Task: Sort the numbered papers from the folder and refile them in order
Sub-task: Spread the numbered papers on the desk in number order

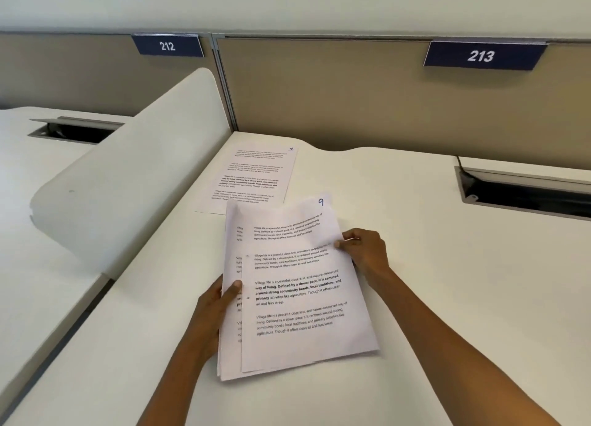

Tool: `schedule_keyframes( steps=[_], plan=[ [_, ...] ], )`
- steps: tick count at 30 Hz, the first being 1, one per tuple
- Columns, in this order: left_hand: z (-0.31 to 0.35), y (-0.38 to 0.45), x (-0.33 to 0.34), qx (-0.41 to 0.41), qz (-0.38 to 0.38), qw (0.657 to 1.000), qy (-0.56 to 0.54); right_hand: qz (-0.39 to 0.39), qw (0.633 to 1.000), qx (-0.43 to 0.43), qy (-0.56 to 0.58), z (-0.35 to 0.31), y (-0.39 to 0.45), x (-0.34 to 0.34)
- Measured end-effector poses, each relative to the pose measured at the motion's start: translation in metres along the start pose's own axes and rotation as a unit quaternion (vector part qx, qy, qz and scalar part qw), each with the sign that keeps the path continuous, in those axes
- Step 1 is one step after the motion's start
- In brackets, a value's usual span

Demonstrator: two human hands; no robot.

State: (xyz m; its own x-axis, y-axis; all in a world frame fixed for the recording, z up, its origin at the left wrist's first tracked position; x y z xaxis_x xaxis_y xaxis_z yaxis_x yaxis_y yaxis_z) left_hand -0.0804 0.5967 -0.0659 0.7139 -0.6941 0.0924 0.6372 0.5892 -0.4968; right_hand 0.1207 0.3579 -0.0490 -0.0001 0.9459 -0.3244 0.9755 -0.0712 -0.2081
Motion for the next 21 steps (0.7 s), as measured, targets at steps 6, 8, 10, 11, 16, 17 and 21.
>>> schedule_keyframes(
  steps=[6, 8, 10, 11, 16, 17, 21],
  plan=[
    [0.002, -0.007, -0.015, 0.080, 0.078, 0.989, 0.092, 0.074, 0.993, -0.010, -0.091, 0.032, -0.017, -0.069],
    [0.007, -0.011, -0.014, 0.110, 0.082, 0.984, 0.114, 0.093, 0.971, -0.058, -0.211, 0.038, -0.029, -0.089],
    [0.015, -0.014, -0.013, 0.136, 0.080, 0.979, 0.129, 0.109, 0.938, -0.165, -0.286, 0.030, -0.049, -0.096],
    [0.019, -0.016, -0.012, 0.143, 0.079, 0.978, 0.127, 0.092, 0.924, -0.231, -0.289, 0.025, -0.061, -0.090],
    [0.040, -0.019, -0.032, 0.162, 0.123, 0.978, 0.054, -0.050, 0.847, -0.360, -0.387, 0.064, -0.111, -0.049],
    [0.043, -0.017, -0.041, 0.157, 0.144, 0.977, 0.027, -0.033, 0.846, -0.353, -0.398, 0.068, -0.116, -0.052],
    [0.049, -0.011, -0.065, 0.143, 0.195, 0.969, -0.047, 0.048, 0.847, -0.358, -0.389, 0.069, -0.139, -0.065]
  ],
)
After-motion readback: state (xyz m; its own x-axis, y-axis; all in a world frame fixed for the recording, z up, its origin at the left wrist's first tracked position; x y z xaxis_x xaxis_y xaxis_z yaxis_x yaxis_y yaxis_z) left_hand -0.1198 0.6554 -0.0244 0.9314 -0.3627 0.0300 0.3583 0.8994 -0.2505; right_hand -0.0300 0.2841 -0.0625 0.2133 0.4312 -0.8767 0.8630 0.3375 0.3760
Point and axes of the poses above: each hand's wrist, its own y-axis towards the middle knuckle, its own x-axis out of the palm, z = x × y, the point moved 10 cm from there along y, towards the middle knuckle, and after that the axes turned 14 degrees about z, right-handed, at the moved point
